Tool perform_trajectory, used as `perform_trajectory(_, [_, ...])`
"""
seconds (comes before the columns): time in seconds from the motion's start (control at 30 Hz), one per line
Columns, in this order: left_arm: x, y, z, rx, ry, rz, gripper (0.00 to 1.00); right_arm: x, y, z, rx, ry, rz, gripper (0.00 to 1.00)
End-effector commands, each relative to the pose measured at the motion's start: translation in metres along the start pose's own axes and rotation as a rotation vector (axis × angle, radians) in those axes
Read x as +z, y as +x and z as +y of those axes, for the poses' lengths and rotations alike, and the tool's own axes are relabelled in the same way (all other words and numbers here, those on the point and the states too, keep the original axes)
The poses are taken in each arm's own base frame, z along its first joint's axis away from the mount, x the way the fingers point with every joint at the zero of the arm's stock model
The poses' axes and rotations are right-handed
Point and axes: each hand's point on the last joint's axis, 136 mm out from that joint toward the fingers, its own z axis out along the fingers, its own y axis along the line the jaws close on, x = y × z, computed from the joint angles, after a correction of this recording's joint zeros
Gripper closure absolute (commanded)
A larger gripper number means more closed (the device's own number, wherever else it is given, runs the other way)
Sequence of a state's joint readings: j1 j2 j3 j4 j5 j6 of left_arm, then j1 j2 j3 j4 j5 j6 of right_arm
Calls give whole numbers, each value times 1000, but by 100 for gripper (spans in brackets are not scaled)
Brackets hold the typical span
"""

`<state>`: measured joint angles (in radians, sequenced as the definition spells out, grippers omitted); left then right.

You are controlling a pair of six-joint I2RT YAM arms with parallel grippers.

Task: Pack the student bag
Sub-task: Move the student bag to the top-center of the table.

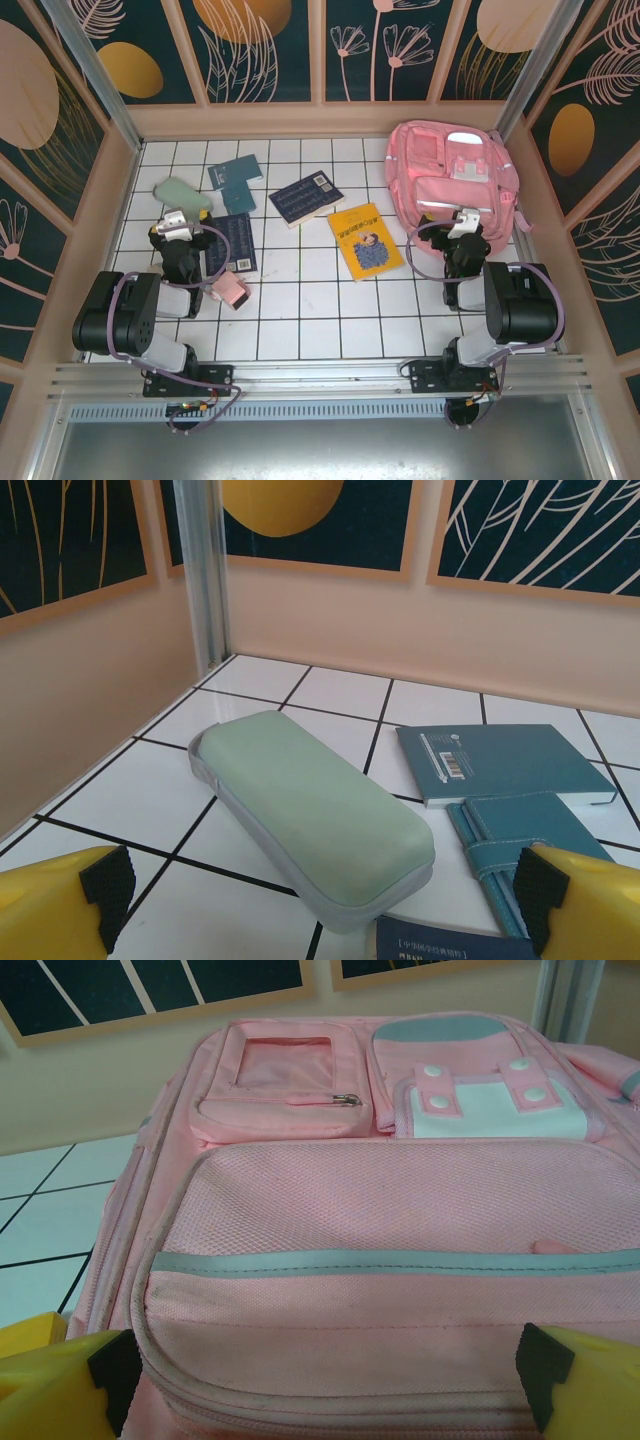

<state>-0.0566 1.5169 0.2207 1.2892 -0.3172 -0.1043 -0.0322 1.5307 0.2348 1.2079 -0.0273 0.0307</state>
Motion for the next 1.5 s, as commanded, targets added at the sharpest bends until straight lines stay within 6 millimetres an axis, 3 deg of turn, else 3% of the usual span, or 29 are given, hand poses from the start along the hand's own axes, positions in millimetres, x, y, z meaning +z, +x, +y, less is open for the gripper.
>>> perform_trajectory(0.0, [1,-2,0,9,11,-9,1,2,-6,-1,-14,3,-22,1])
perform_trajectory(0.23, [2,-3,-2,7,33,-4,1,2,-6,-3,-7,-5,-21,1])
perform_trajectory(0.37, [15,-17,2,11,-26,52,1,0,-8,-4,-2,1,-29,1])
perform_trajectory(0.47, [30,-51,7,-30,-112,122,1,3,-22,-10,21,53,-4,1])
perform_trajectory(0.6, [33,-95,12,-193,-219,215,1,1,-52,-19,122,126,6,1])
perform_trajectory(0.67, [33,-102,2,-206,-184,290,1,-1,-70,-18,196,123,-13,1])
perform_trajectory(0.73, [29,-104,-6,-257,-155,342,1,-2,-81,-30,320,189,-3,1])
perform_trajectory(0.8, [23,-107,-19,-309,-80,353,1,-2,-81,-51,466,309,35,1])
perform_trajectory(0.9, [12,-114,-37,-396,37,342,1,12,-80,-53,483,260,121,1])
perform_trajectory(1.0, [4,-113,-46,-439,92,362,1,33,-61,-43,482,199,255,1])
perform_trajectory(1.17, [-7,-99,-57,-446,152,443,1,63,-6,-28,514,145,516,1])
perform_trajectory(1.3, [-15,-98,-60,-448,178,448,1,68,34,-14,498,159,671,1])
perform_trajectory(1.47, [-21,-91,-60,-417,185,466,2,56,61,33,456,114,761,1])
